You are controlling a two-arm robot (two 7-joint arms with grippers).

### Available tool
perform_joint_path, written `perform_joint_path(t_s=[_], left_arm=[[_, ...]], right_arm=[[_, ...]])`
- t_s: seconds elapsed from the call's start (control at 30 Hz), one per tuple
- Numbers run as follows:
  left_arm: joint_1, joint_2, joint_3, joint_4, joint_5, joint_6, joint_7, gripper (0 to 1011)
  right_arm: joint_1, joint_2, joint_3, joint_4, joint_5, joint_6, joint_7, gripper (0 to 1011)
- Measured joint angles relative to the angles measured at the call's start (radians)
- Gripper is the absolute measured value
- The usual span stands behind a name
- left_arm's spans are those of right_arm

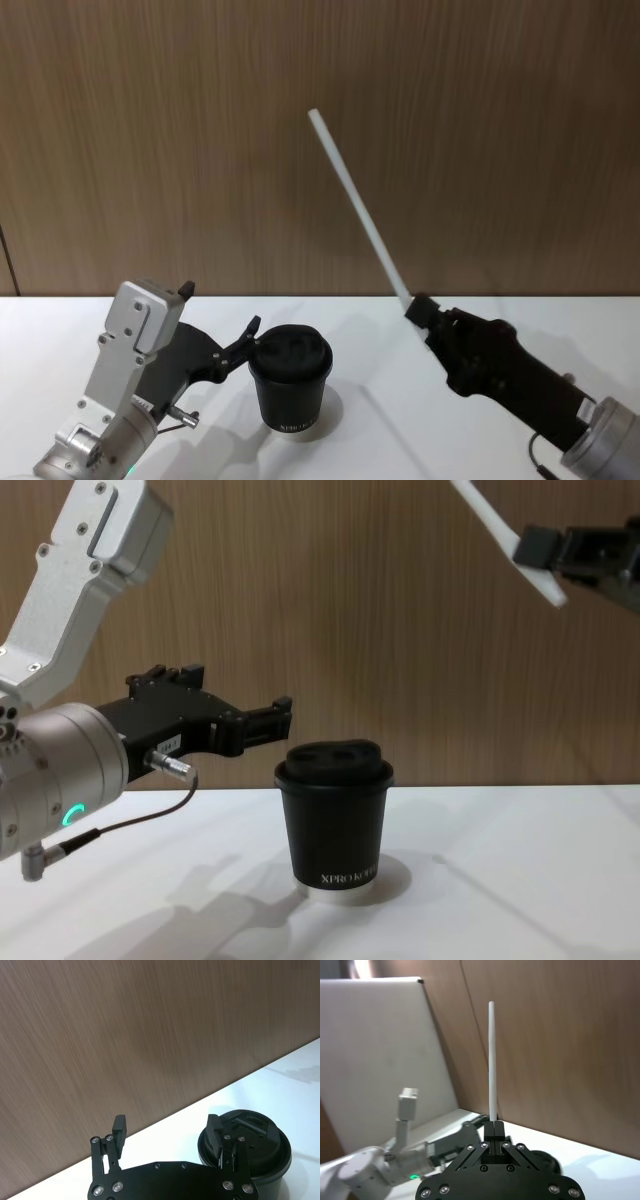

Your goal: Pick up the straw with one hand, pass it to the other hand, and insert it into the cup.

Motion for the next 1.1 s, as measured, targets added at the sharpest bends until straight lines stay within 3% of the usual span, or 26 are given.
perform_joint_path(t_s=[0.23,0.47,1.1], left_arm=[[0.000,0.000,0.000,0.000,0.000,0.000,0.000,1003],[0.000,0.000,0.000,0.000,0.000,0.000,0.000,1003],[0.000,0.000,0.000,0.000,0.000,0.000,0.000,1003]], right_arm=[[0.009,-0.015,-0.033,0.006,0.066,0.026,0.047,1],[0.019,-0.023,-0.060,0.010,0.100,0.043,0.071,1],[0.039,-0.037,-0.104,0.017,0.135,0.048,0.084,1]])
